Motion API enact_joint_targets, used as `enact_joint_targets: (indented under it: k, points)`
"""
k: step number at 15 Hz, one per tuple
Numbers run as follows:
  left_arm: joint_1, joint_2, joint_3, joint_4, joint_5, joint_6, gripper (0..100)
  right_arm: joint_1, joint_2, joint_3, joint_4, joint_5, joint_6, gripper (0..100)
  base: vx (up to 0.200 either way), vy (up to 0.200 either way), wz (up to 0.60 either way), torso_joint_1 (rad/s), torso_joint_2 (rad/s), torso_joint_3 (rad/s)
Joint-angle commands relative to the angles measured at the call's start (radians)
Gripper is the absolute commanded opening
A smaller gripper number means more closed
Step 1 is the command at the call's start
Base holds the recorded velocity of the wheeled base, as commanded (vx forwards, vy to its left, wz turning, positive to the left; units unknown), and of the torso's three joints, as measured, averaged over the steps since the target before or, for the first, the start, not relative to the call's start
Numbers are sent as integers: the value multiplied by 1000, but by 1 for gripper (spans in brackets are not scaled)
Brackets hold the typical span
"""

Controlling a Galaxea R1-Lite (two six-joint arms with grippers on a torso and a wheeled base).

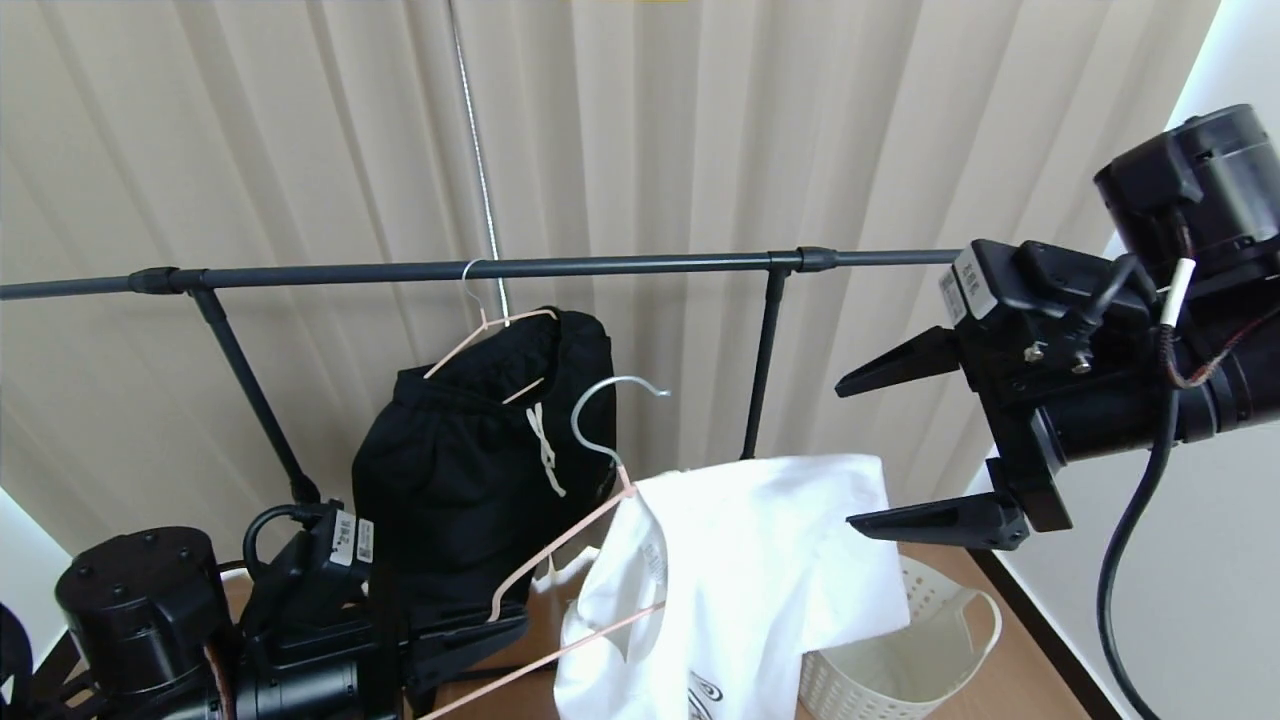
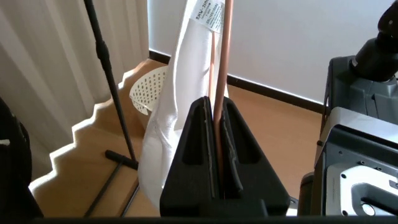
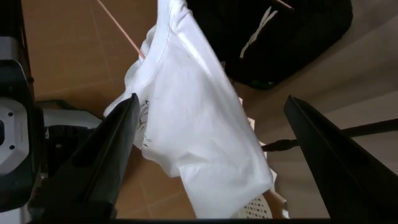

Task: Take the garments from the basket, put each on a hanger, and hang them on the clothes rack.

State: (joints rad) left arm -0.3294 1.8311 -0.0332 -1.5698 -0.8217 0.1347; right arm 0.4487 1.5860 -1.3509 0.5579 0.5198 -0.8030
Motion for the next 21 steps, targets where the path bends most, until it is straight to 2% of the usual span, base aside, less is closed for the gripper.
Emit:
enact_joint_targets:
  k: [1,3,4,5,7,14,21]
  points:
    - [0,33,-1,-1,-40,20,0,-42,166,-160,172,2,-159,100,0,0,0,0,0,0]
    - [-2,36,6,-1,-60,46,0,-64,218,-229,261,6,-249,100,0,0,0,0,0,0]
    - [-4,36,7,-1,-62,60,0,-71,239,-267,307,42,-282,100,0,0,0,0,0,0]
    - [-5,42,7,-1,-70,72,0,-71,255,-297,349,85,-292,100,0,0,0,0,0,0]
    - [-8,43,10,-1,-86,89,0,-70,273,-344,407,100,-298,100,0,0,0,0,0,0]
    - [-8,34,22,-1,-93,91,0,11,299,-271,407,123,-294,100,0,0,0,0,0,0]
    - [-10,-7,33,-1,-91,91,0,16,348,-260,392,120,-289,100,0,0,0,0,0,0]
